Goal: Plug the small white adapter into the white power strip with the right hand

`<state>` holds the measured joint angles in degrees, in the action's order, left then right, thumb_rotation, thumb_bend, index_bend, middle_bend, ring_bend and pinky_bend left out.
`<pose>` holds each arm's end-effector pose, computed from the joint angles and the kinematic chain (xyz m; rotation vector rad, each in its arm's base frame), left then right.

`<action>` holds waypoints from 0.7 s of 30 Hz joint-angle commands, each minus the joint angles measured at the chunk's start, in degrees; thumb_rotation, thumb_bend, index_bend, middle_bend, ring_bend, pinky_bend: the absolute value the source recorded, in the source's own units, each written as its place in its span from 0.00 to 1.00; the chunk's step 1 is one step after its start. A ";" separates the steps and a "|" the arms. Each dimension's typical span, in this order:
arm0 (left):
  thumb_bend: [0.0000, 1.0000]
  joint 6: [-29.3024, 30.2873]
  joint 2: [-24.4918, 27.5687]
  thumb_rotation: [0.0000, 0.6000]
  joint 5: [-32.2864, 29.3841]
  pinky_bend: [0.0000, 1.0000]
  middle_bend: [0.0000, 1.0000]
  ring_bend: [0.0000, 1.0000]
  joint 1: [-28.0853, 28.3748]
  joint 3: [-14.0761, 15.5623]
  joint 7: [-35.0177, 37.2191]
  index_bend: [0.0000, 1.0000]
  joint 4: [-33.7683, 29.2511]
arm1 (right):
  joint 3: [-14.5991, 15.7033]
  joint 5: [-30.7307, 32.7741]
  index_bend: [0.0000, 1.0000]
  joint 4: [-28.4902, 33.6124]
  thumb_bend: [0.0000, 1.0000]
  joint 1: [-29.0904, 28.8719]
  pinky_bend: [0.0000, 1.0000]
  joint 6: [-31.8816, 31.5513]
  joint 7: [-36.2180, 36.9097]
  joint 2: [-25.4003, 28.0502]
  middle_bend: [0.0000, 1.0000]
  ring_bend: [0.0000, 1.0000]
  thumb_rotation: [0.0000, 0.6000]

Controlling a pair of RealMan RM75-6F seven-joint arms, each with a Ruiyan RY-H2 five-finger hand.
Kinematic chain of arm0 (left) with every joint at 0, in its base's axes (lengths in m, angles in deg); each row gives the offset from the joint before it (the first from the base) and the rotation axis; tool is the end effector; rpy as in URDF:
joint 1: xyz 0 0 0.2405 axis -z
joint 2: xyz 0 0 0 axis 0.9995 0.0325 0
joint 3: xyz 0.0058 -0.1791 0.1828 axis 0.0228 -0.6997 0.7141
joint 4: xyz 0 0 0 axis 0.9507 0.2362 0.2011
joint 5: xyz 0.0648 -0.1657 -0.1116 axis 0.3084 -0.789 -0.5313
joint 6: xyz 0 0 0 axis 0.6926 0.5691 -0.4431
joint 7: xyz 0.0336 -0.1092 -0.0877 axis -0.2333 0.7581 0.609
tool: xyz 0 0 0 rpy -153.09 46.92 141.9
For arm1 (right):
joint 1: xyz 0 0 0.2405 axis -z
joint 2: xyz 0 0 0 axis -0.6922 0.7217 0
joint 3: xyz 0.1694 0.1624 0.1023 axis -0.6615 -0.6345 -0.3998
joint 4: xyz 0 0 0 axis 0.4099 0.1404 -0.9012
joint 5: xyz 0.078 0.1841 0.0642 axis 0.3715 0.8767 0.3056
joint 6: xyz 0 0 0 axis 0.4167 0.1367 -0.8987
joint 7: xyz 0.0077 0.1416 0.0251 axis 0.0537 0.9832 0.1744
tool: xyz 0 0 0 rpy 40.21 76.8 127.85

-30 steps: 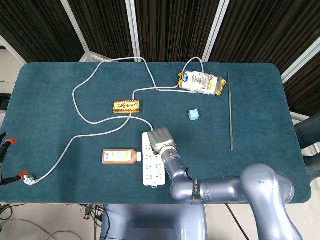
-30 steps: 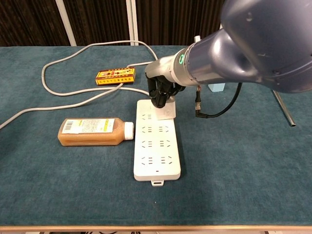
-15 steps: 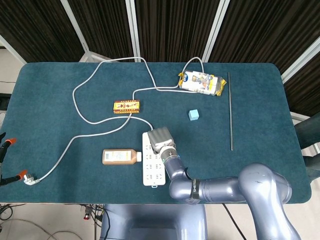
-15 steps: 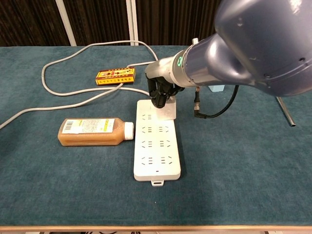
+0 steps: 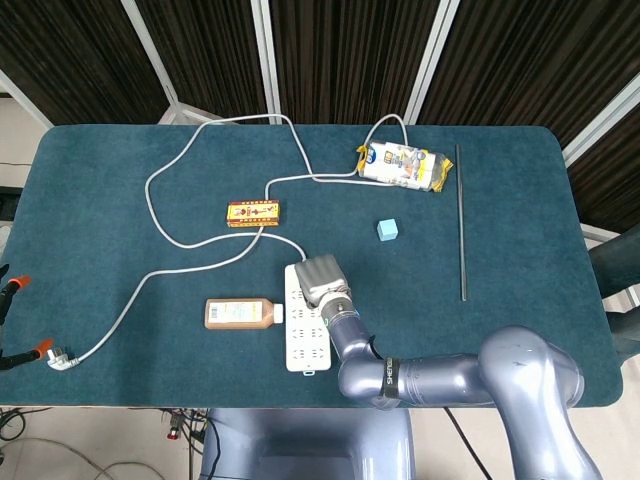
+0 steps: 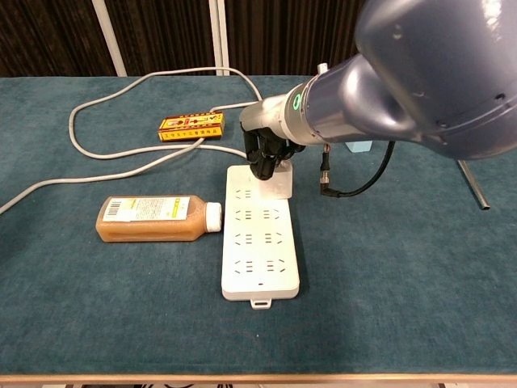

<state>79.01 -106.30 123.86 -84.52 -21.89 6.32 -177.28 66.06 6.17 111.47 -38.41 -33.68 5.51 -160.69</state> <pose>-0.3127 0.1805 0.1758 -1.2562 -0.9181 -0.8356 0.0078 -0.3597 -0.0731 2.0001 -1.1297 0.4728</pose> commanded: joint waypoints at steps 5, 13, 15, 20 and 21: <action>0.09 0.13 0.03 1.00 -0.04 0.00 0.00 0.00 -0.05 -0.06 0.06 0.20 0.00 | -2.61 -0.74 1.00 3.14 0.98 0.11 1.00 -2.13 0.56 3.46 0.88 0.91 1.00; 0.09 0.55 0.04 1.00 0.28 0.00 0.00 0.00 -0.24 0.07 -0.14 0.20 -0.19 | -7.22 -4.89 0.93 7.87 0.97 2.63 0.99 -5.95 5.09 10.61 0.80 0.79 1.00; 0.09 0.62 0.01 1.00 0.36 0.00 0.00 0.00 -0.28 0.11 -0.21 0.20 -0.20 | -8.30 -6.24 0.77 9.96 0.88 4.76 0.93 -6.03 7.71 13.45 0.65 0.65 1.00; 0.09 0.97 -0.03 1.00 0.31 0.00 0.00 0.00 -0.41 0.00 -0.27 0.20 -0.24 | -8.39 -13.82 0.32 16.75 0.47 12.34 0.66 -5.22 14.69 21.72 0.27 0.28 1.00; 0.09 1.05 -0.04 1.00 0.25 0.00 0.00 0.00 -0.45 -0.05 -0.26 0.20 -0.27 | -7.95 -16.64 0.28 18.72 0.46 14.64 0.62 -5.69 16.56 23.67 0.23 0.24 1.00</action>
<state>80.04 -106.33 124.14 -84.95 -21.92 6.05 -177.53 57.89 -4.61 125.42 -28.99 -39.11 17.52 -141.66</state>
